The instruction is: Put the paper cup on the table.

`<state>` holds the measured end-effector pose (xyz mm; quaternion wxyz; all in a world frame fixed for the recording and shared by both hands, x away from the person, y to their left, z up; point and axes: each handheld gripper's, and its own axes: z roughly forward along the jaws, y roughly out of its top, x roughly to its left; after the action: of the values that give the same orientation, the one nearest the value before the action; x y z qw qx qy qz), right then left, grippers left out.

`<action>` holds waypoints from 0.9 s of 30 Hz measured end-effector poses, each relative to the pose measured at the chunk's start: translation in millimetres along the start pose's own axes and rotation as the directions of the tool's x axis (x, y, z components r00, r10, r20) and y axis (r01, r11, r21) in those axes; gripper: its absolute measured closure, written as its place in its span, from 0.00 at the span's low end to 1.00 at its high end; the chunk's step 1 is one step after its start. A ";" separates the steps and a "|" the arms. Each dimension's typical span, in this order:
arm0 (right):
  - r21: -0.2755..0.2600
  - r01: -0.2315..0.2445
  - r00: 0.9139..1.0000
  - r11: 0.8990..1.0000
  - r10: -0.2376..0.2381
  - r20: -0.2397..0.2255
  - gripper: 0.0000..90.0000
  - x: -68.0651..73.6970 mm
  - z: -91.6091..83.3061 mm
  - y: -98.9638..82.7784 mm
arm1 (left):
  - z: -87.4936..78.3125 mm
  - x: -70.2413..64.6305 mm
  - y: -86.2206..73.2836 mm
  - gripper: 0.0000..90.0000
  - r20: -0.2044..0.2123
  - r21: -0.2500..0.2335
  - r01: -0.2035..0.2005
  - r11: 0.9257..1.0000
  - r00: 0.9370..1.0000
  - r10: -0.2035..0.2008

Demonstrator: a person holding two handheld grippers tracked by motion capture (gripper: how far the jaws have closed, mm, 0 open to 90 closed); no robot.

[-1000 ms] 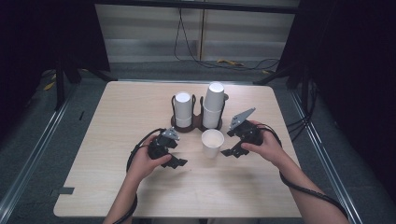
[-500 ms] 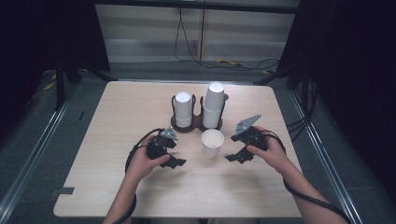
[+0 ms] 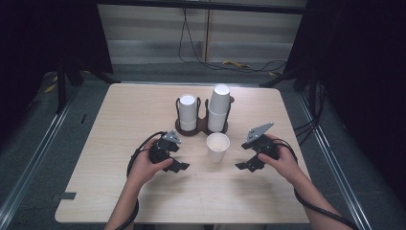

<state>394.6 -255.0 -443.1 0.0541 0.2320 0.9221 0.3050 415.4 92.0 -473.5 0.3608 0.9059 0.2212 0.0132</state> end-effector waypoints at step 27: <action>-0.034 -0.085 0.996 0.996 0.086 0.035 0.15 1.0 1.2 -43.7 | 0.3 6.0 -6.0 0.19 0.000 -0.020 0.011 1.000 1.000 -0.011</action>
<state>376.8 -284.8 -469.7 0.0613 0.2760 0.9051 0.3177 418.5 98.1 -478.4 0.3701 0.9009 0.2263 0.0134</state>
